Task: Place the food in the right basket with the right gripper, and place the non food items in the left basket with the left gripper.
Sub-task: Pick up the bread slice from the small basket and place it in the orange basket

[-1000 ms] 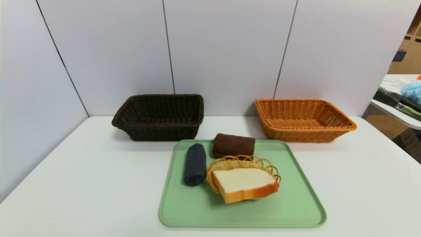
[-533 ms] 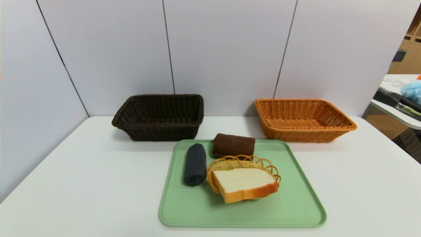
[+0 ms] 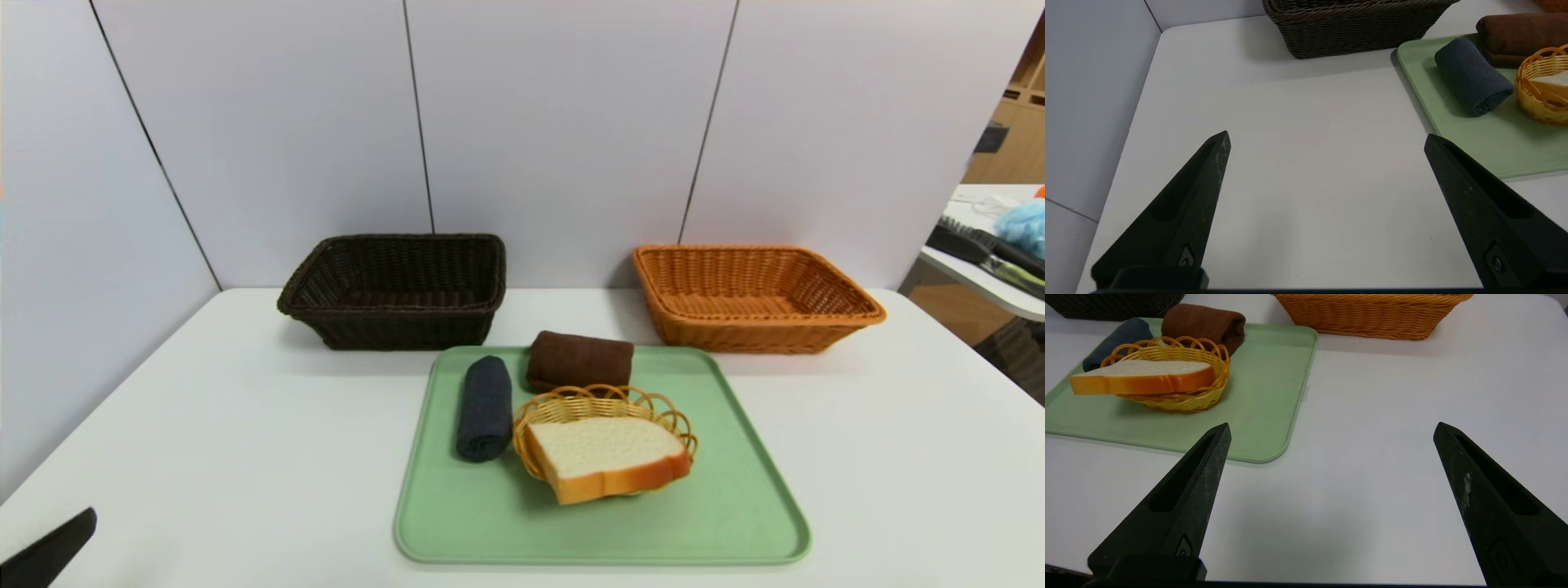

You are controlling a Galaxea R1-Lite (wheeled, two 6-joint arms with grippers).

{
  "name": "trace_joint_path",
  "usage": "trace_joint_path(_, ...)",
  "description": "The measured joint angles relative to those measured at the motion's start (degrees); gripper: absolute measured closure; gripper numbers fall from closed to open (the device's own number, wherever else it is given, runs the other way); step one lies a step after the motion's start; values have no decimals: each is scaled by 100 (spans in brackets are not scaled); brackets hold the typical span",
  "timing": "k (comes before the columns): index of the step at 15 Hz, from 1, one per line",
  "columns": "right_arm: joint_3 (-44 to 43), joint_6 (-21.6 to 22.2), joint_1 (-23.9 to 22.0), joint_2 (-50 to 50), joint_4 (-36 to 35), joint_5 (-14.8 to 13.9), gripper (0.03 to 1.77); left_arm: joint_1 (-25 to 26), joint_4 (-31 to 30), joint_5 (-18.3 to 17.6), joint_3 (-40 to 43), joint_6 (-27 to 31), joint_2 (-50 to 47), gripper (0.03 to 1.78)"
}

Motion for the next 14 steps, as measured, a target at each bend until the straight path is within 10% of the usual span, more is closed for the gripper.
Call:
trace_joint_path(8,-656,-22,46,1676,-283,105,9,-149,-11,-752,-1058,39,1827,12)
trace_joint_path(14,-690,-418,55,1897,-252,728,9,-1107,-221,-851,-1190,46,2381,12)
